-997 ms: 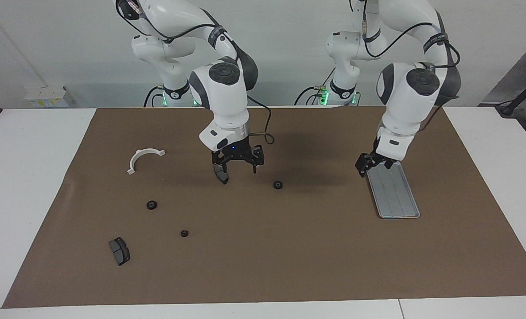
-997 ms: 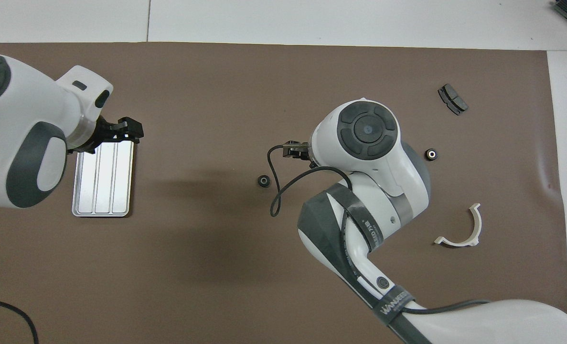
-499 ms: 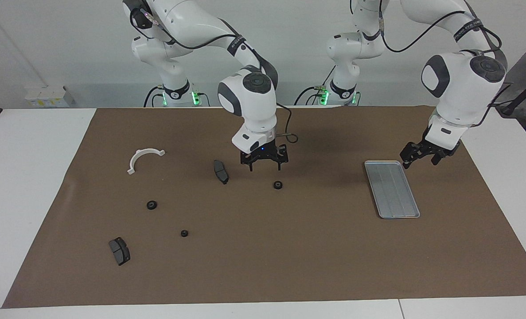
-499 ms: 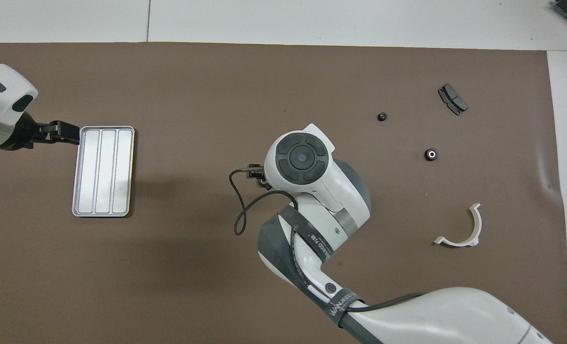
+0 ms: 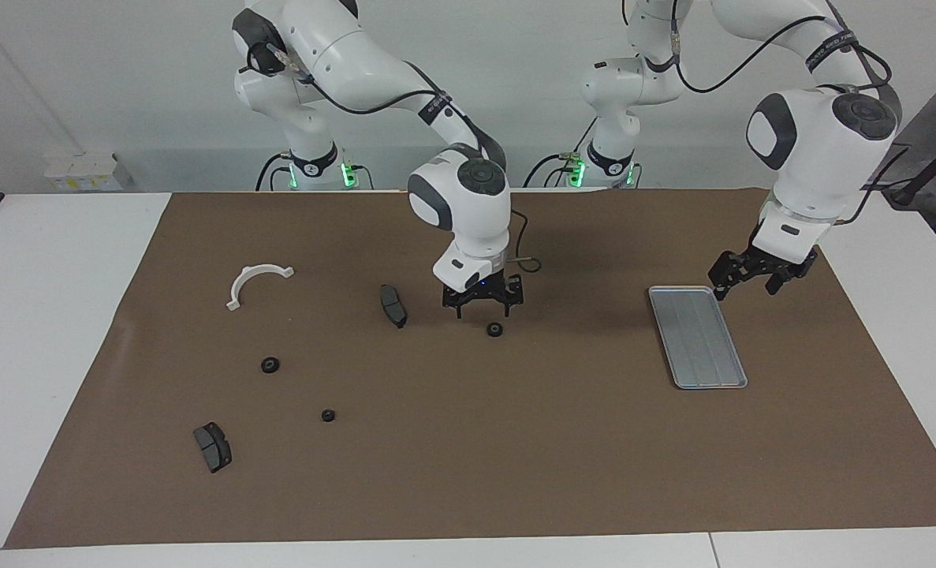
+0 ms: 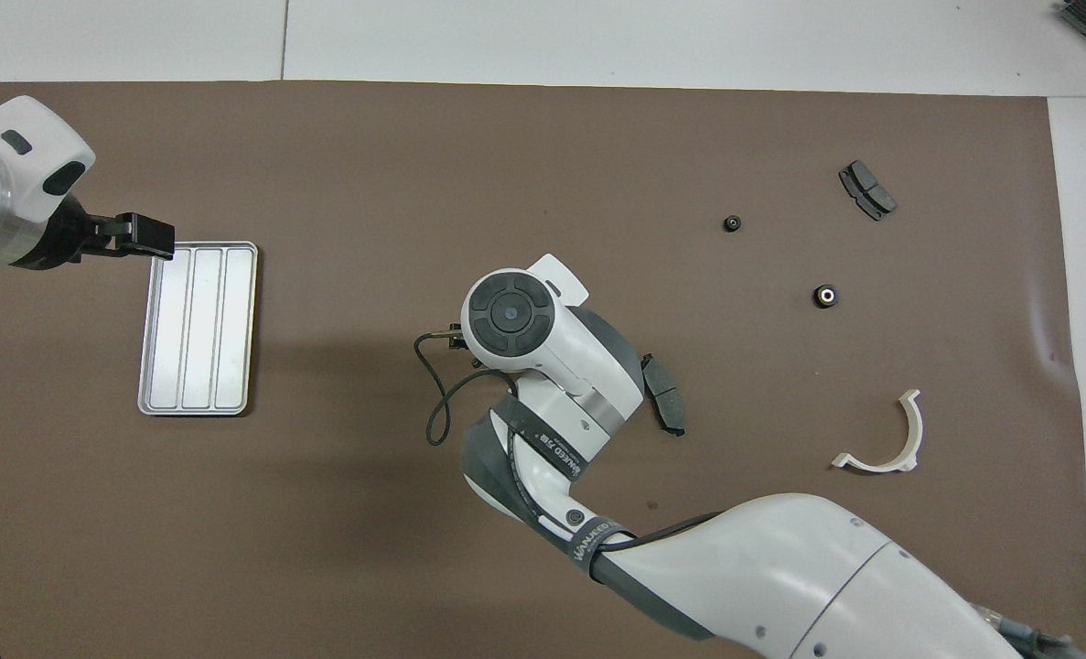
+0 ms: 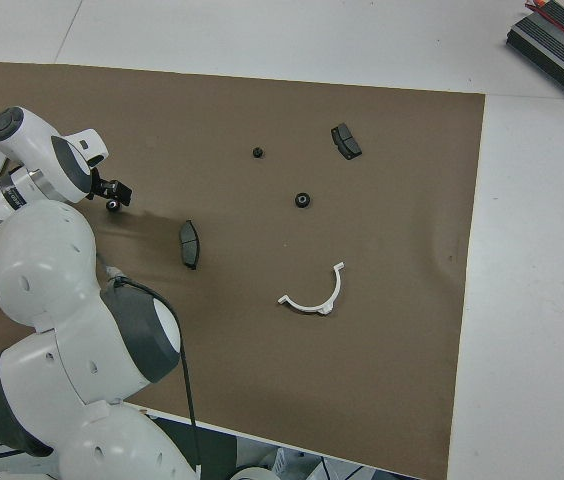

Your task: Place bearing gear from tray to pile

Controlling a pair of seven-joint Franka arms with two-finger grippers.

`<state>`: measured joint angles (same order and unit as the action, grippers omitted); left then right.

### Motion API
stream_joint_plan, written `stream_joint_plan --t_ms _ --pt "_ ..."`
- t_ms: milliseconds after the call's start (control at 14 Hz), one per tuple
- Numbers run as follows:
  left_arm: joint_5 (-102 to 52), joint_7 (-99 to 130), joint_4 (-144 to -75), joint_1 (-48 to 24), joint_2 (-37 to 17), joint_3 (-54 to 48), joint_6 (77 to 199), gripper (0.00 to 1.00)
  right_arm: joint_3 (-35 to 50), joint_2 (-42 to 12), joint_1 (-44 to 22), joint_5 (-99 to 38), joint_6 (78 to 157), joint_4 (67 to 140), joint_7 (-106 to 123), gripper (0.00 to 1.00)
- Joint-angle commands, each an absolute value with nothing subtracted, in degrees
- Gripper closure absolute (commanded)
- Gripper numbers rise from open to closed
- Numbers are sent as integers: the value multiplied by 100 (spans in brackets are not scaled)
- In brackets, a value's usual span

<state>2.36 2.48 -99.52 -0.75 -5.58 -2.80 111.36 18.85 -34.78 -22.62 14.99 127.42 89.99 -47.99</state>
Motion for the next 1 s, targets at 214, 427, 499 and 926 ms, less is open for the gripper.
stream_joint_plan --t_ms 214,427,499,926 --pt "246 272 -9861 -105 -168 -220 11004 0 1863 -3612 -2320 1687 12946 8894 -4957 20" --pt "246 272 -9861 -114 -53 -228 10952 0 1863 -3604 -2329 1696 12999 9070 -4966 23" --pt "246 281 -9879 -114 8 -229 10908 0 1863 -3595 -2347 1696 12999 9105 -4975 24" --pt "246 308 -9905 -123 97 -264 10758 0 1863 -3586 -2355 1766 12955 9141 -5027 53"
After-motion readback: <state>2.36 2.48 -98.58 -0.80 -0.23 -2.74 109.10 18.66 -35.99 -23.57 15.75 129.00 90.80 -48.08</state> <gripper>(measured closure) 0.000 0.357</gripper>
